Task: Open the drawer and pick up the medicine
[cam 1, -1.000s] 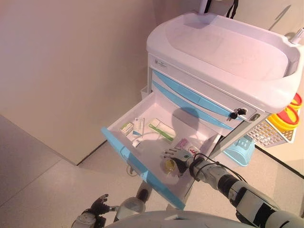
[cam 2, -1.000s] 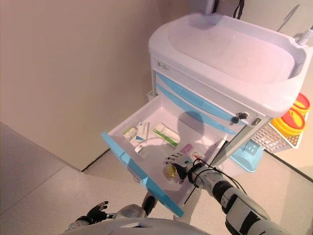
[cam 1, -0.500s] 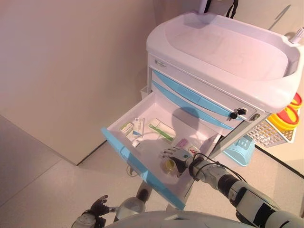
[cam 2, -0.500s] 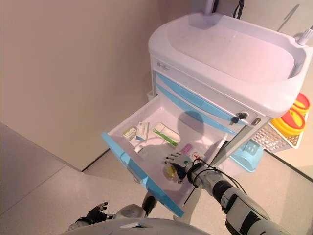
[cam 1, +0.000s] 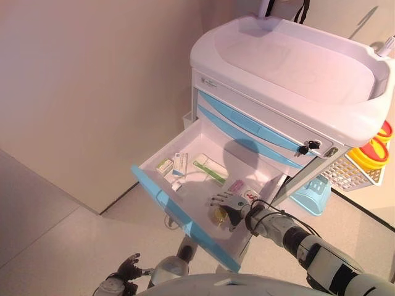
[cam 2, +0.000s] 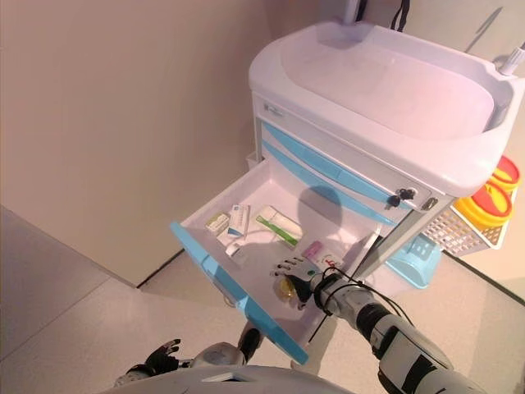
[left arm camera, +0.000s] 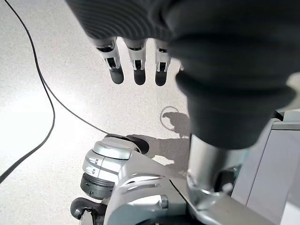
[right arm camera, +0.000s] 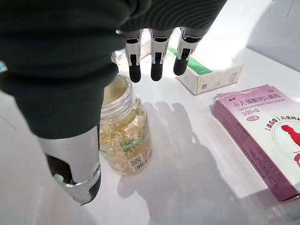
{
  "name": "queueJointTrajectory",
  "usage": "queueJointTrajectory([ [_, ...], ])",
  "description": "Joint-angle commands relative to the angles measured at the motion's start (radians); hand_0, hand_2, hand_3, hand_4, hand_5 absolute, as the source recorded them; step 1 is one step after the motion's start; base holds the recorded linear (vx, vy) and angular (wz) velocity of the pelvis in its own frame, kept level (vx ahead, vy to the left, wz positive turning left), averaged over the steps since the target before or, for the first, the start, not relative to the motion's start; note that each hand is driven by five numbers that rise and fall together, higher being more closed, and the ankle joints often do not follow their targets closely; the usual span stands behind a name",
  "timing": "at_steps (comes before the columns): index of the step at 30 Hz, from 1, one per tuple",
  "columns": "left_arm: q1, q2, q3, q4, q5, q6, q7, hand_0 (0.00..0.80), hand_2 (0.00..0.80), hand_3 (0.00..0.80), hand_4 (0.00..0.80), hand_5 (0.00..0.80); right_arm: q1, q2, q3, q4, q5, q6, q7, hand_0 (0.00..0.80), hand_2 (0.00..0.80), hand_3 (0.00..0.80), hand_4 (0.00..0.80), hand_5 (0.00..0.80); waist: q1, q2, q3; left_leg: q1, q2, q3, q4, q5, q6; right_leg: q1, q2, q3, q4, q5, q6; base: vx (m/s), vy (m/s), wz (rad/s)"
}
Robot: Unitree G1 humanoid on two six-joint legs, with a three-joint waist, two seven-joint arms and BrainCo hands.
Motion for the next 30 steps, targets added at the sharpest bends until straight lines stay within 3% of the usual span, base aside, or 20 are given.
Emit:
queueJointTrajectory([
  [1, -0.028, -0.022, -0.027, 0.065, 0.033, -0.029, 0.003, 0.000, 0.000, 0.000, 0.000, 0.000, -0.003, -0.009, 0.012, -0.084, 0.037, -0.007, -0.006, 0.665, 0.665, 0.665, 0.665, 0.665, 0.009, -0.020, 0.002, 0.020, -0.044, 0.016, 0.022, -0.134, 0.031, -0.060, -0.060, 0.053, 0.124, -0.054, 0.024, 0.000, 0.000, 0.00],
  [2, -0.028, -0.022, -0.028, 0.066, 0.032, -0.028, 0.003, 0.000, 0.000, 0.000, 0.000, 0.000, -0.003, -0.008, 0.011, -0.083, 0.037, -0.008, -0.004, 0.800, 0.800, 0.800, 0.800, 0.800, 0.008, -0.020, 0.002, 0.021, -0.044, 0.016, 0.021, -0.133, 0.031, -0.060, -0.060, 0.053, 0.123, -0.054, 0.023, 0.000, 0.000, 0.00],
  [24, -0.030, -0.028, -0.018, 0.090, 0.044, -0.043, 0.003, 0.000, 0.000, 0.000, 0.000, 0.000, 0.036, -0.019, -0.004, -0.099, 0.029, -0.024, 0.009, 0.800, 0.800, 0.800, 0.800, 0.800, -0.008, -0.024, 0.004, 0.026, -0.044, 0.028, 0.025, -0.141, 0.034, -0.064, -0.060, 0.064, 0.130, -0.058, 0.018, 0.000, 0.000, 0.00],
  [30, -0.035, -0.024, -0.008, 0.101, 0.046, -0.043, 0.000, 0.000, 0.000, 0.000, 0.000, 0.000, 0.023, -0.053, -0.003, -0.162, 0.051, -0.068, 0.003, 0.800, 0.800, 0.800, 0.800, 0.800, -0.021, -0.032, 0.003, 0.036, -0.042, 0.039, 0.024, -0.146, 0.034, -0.062, -0.057, 0.076, 0.129, -0.056, 0.019, 0.000, 0.000, 0.00],
])
